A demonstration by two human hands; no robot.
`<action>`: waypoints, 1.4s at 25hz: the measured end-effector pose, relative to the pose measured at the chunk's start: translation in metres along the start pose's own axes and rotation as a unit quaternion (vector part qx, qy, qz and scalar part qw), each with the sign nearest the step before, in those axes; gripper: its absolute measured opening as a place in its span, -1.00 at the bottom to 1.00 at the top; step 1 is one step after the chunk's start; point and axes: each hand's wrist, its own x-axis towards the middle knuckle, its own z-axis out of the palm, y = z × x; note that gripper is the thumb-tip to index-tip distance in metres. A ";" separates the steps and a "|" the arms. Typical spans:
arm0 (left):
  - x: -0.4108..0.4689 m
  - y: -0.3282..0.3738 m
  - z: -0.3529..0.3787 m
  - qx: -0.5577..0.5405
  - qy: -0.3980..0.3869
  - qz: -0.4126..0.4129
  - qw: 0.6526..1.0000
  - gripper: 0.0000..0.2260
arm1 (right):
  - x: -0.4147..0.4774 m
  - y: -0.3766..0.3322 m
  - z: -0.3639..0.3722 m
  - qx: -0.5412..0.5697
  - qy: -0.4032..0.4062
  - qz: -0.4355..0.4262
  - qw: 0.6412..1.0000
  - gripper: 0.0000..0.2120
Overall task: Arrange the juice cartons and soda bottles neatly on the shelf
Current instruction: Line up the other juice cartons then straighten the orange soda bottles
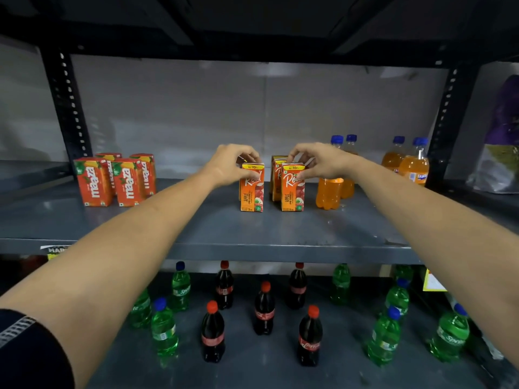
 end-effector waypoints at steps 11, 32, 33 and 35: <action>-0.026 -0.007 0.029 -0.155 0.086 -0.134 0.975 -0.45 | -0.016 0.004 0.058 0.274 0.127 0.164 0.939 -0.36; -0.041 -0.022 0.036 -0.213 0.053 -0.157 0.963 -0.51 | -0.021 0.001 0.084 0.326 0.108 0.152 0.927 -0.47; -0.040 -0.023 0.036 -0.214 0.052 -0.160 0.962 -0.51 | -0.021 0.001 0.084 0.328 0.107 0.152 0.926 -0.47; -0.040 -0.024 0.036 -0.218 0.050 -0.165 0.961 -0.48 | -0.020 0.003 0.085 0.330 0.105 0.152 0.926 -0.47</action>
